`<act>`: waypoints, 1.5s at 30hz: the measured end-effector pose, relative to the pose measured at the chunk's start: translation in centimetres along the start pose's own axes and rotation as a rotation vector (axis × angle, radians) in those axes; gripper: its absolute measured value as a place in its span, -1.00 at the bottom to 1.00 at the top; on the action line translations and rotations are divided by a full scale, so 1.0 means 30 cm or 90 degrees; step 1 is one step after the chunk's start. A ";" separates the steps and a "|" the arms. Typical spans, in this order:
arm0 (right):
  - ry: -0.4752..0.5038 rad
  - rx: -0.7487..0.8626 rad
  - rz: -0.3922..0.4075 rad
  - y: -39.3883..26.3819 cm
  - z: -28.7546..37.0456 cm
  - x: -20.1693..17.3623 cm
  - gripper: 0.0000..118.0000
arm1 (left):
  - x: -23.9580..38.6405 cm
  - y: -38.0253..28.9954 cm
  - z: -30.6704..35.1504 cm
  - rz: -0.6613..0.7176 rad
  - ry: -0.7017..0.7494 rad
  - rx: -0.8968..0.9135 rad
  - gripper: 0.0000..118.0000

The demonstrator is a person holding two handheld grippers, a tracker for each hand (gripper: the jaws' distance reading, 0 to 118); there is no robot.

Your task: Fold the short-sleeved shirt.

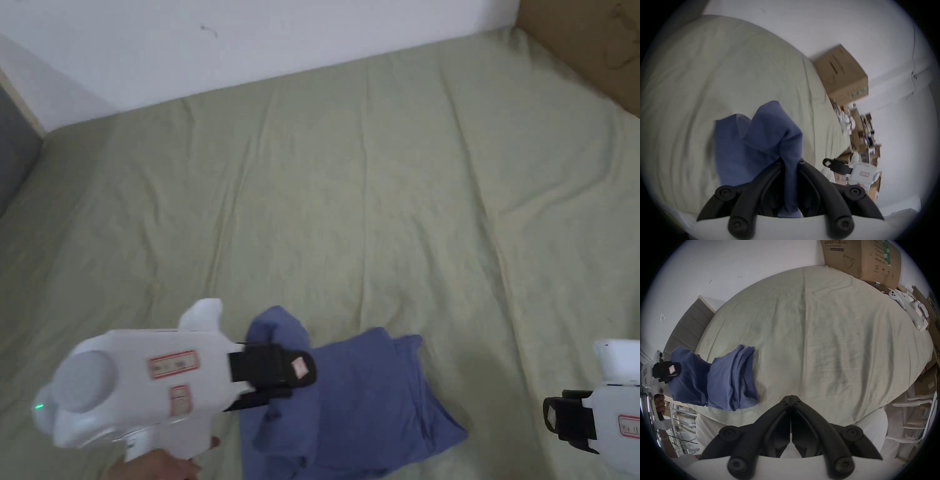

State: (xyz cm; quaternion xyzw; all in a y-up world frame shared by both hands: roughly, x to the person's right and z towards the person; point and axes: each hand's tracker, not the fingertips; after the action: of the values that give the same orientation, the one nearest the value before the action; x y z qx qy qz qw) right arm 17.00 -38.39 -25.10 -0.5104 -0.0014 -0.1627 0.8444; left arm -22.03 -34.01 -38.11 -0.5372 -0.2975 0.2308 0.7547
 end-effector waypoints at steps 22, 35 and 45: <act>-0.028 -0.016 -0.029 -0.044 -0.033 0.101 -1.00 | -0.139 -0.070 -0.074 0.026 0.145 -0.027 -1.00; -0.042 -0.020 -0.038 -0.062 -0.010 0.117 -1.00 | 0.127 -0.088 -0.428 -0.112 0.109 -0.142 -1.00; -0.042 -0.019 -0.009 -0.051 0.014 0.053 -1.00 | 0.115 -0.106 -0.373 -0.052 -0.031 -0.129 -1.00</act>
State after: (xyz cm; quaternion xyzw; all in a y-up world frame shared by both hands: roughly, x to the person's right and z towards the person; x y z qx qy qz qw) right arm 18.16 -39.12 -23.31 -0.5282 -0.0302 -0.1519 0.8349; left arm -11.65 -40.23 -37.15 -0.5925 -0.3593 0.1811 0.6978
